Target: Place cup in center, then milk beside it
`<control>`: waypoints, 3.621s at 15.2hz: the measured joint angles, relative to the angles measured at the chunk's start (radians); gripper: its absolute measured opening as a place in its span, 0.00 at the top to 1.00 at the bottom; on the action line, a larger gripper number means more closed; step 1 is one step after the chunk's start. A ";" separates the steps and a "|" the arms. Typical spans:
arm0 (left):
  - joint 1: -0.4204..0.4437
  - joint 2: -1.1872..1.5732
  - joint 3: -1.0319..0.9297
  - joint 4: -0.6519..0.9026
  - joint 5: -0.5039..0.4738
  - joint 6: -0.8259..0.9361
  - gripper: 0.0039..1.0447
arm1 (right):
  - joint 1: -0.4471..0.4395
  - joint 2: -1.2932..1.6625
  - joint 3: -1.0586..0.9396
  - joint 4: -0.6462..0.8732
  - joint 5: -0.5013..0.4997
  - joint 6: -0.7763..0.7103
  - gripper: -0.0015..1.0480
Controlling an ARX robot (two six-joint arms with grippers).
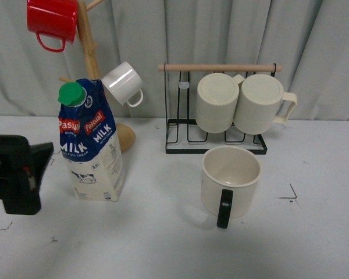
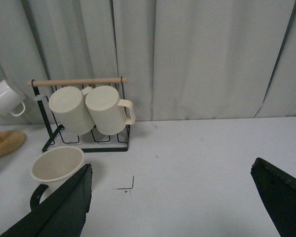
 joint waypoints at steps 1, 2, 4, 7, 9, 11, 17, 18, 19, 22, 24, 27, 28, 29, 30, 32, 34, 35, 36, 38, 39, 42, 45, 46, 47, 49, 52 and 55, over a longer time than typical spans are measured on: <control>-0.009 0.063 0.019 0.012 0.003 0.000 0.06 | 0.000 0.000 0.000 0.000 0.000 0.000 0.06; -0.019 0.105 0.041 0.030 0.003 0.001 0.06 | 0.000 0.000 0.000 0.000 0.000 0.000 0.06; -0.041 0.181 0.098 0.075 -0.010 0.010 0.06 | 0.000 0.000 0.000 0.000 0.000 0.000 0.06; -0.081 0.270 0.154 0.115 -0.029 0.056 0.06 | 0.000 0.000 0.000 0.000 0.000 0.000 0.06; -0.098 0.325 0.200 0.142 -0.053 0.083 0.06 | 0.000 0.000 0.000 0.000 0.000 0.000 0.06; -0.103 0.377 0.247 0.142 -0.082 0.092 0.06 | 0.000 0.000 0.000 0.000 0.000 0.000 0.06; -0.101 0.497 0.373 0.127 -0.151 0.097 0.06 | 0.000 0.000 0.000 0.000 0.000 0.000 0.06; -0.100 0.505 0.381 0.127 -0.153 0.093 0.06 | 0.000 0.000 0.000 0.000 0.000 0.000 0.06; -0.099 0.508 0.385 0.126 -0.152 0.089 0.06 | 0.000 0.000 0.000 0.000 0.000 0.000 0.06; -0.095 0.525 0.403 0.112 -0.148 0.073 0.06 | 0.000 0.000 0.000 0.000 0.000 0.000 0.06; -0.042 0.555 0.449 0.035 -0.097 -0.066 0.43 | 0.000 0.000 0.000 0.000 0.000 0.000 0.06; -0.056 0.496 0.406 0.018 -0.135 -0.106 0.95 | 0.000 0.000 0.000 0.000 0.000 0.000 0.06; -0.079 0.457 0.370 0.002 -0.159 -0.112 0.97 | 0.000 0.000 0.000 0.000 0.000 0.000 0.06; -0.107 0.417 0.348 -0.013 -0.181 -0.114 0.97 | 0.000 0.000 0.000 0.000 0.000 0.000 0.06; -0.133 0.384 0.343 -0.026 -0.194 -0.121 0.97 | 0.000 0.000 0.000 0.000 0.000 0.000 0.06; -0.197 0.328 0.352 -0.018 -0.208 -0.138 0.97 | 0.000 0.000 0.000 0.000 0.000 0.000 0.06; -0.252 0.322 0.368 -0.010 -0.232 -0.138 0.97 | 0.000 0.000 0.000 0.000 0.000 0.000 0.06; -0.280 0.335 0.372 0.012 -0.254 -0.130 0.97 | 0.000 0.000 0.000 0.000 0.000 0.000 0.06; -0.311 0.359 0.384 0.015 -0.282 -0.122 0.97 | 0.000 0.000 0.000 0.000 0.000 0.000 0.06; -0.342 0.409 0.402 0.027 -0.300 -0.104 0.97 | 0.000 0.000 0.000 0.000 0.000 0.000 0.06; -0.356 0.442 0.414 0.043 -0.305 -0.094 0.97 | 0.000 0.000 0.000 0.000 0.000 0.000 0.06; -0.382 0.488 0.440 0.063 -0.332 -0.076 0.97 | 0.000 0.000 0.000 0.000 0.000 0.000 0.06; -0.388 0.548 0.462 0.089 -0.339 -0.059 0.97 | 0.000 0.000 0.000 0.000 0.000 0.000 0.06; -0.388 0.562 0.465 0.085 -0.340 -0.057 0.97 | 0.000 0.000 0.000 0.000 0.000 0.000 0.06; -0.388 0.573 0.466 0.090 -0.341 -0.052 0.97 | 0.000 0.000 0.000 0.000 0.000 0.000 0.06; -0.389 0.594 0.470 0.100 -0.346 -0.047 0.97 | 0.000 0.000 0.000 0.000 0.000 0.000 0.06; -0.394 0.613 0.480 0.101 -0.343 -0.031 0.97 | 0.000 0.000 0.000 0.000 0.000 0.000 0.06; -0.394 0.599 0.494 0.093 -0.338 -0.034 0.69 | 0.000 0.000 0.000 0.000 0.000 0.000 0.06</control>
